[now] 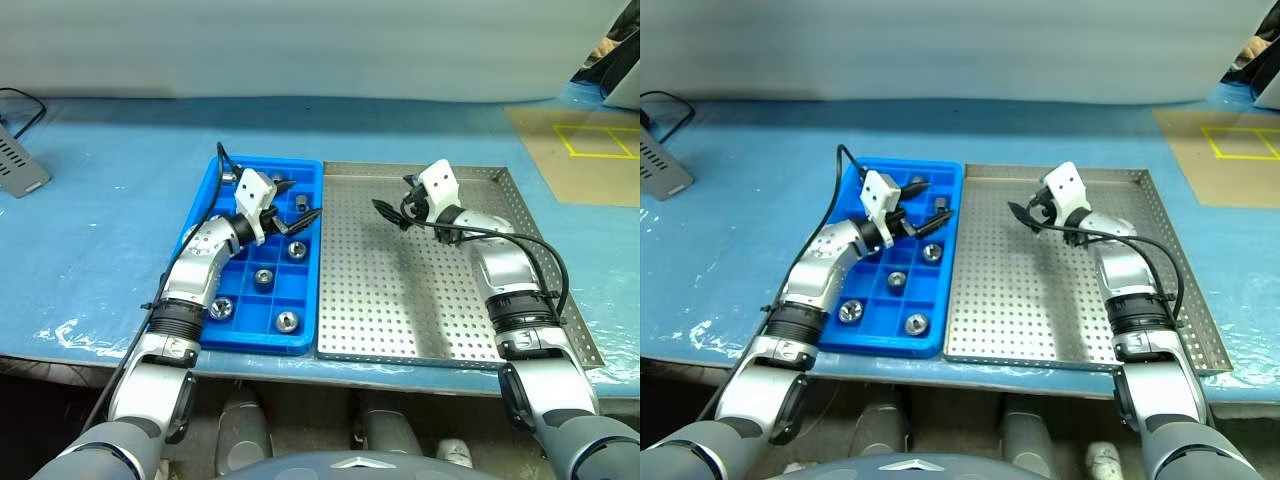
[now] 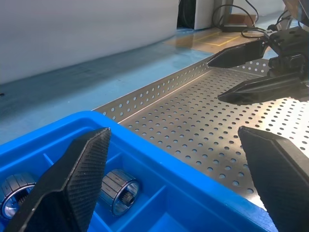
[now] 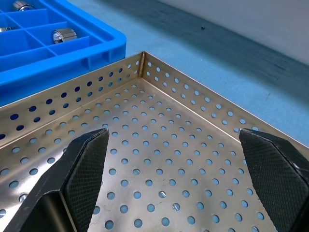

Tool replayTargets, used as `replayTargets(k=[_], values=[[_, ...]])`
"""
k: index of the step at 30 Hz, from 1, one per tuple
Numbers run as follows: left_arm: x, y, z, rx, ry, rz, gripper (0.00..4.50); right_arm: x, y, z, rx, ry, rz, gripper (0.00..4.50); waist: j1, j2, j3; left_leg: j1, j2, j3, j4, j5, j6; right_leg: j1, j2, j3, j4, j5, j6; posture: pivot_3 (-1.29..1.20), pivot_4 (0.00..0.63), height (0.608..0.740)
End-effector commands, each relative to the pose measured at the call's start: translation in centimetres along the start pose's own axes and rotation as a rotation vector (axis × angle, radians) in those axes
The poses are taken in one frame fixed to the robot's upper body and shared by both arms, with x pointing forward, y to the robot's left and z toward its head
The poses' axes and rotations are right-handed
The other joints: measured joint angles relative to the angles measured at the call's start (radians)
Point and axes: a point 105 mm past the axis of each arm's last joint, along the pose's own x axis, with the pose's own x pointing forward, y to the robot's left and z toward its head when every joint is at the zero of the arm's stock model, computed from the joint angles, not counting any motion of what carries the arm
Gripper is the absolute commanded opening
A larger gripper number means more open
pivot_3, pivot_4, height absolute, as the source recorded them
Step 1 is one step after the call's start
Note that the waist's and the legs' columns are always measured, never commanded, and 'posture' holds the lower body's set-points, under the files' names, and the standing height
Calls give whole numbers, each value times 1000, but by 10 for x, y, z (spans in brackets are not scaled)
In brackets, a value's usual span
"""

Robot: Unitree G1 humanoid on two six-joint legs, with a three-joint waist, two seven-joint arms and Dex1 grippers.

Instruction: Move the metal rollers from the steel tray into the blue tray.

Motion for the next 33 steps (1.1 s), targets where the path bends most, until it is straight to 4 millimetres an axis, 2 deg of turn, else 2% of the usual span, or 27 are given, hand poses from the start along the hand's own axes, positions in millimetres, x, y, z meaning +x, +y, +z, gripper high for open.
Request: replayTargets(k=[1, 33], values=[[0, -1, 12, 35, -34, -7, 4479, 2, -1, 14, -40, -39, 2, 4500, 0, 0, 0, 0, 0, 0, 0, 0, 0, 0, 0, 0, 0, 0, 0, -74, 150, 740], [-2, -1, 9, 43, -18, -9, 4479, 6, 0, 12, -55, -28, 14, 4500, 0, 0, 0, -1, 0, 0, 0, 0, 0, -1, 0, 0, 0, 0, 0, -65, 150, 740]])
